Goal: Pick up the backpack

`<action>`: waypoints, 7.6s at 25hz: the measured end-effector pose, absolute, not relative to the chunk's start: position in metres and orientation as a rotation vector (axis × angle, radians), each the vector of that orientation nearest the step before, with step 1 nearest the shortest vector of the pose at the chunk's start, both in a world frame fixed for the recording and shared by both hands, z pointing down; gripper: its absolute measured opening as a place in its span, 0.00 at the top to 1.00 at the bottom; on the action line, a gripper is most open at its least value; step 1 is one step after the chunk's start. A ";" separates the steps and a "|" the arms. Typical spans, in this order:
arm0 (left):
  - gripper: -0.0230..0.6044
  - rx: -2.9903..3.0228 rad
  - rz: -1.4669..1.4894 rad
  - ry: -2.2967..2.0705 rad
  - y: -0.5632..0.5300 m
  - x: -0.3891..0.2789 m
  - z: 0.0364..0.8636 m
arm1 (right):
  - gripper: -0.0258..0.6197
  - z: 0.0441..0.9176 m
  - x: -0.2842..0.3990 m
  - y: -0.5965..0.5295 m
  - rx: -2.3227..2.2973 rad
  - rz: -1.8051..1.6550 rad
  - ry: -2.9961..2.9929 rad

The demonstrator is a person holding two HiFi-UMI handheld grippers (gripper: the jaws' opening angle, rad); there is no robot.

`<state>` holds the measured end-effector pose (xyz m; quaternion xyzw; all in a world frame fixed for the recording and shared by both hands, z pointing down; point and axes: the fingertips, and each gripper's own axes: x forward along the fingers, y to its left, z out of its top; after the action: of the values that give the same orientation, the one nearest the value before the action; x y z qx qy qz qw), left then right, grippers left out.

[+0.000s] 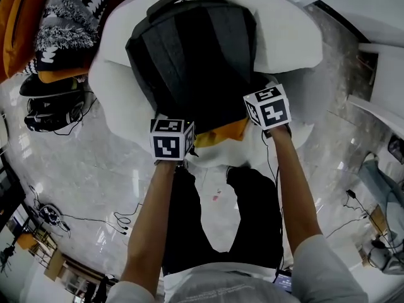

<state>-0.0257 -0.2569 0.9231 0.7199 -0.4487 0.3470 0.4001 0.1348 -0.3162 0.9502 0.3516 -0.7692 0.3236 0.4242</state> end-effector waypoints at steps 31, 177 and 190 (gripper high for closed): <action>0.88 1.871 0.761 -1.047 -0.249 -0.020 0.914 | 0.86 0.940 0.127 -0.297 0.853 0.837 -1.855; 0.89 2.269 0.633 -1.030 -0.170 -0.005 0.462 | 0.90 0.459 0.099 -0.165 0.896 0.823 -2.253; 0.89 2.438 0.506 -1.133 -0.189 -0.001 0.370 | 0.90 0.373 0.101 -0.184 1.044 0.602 -2.390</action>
<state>-0.0010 -0.1891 0.3695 0.8729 -0.4056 0.1813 0.2017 0.1011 -0.1844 0.3725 0.3795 -0.8690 0.2188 0.2303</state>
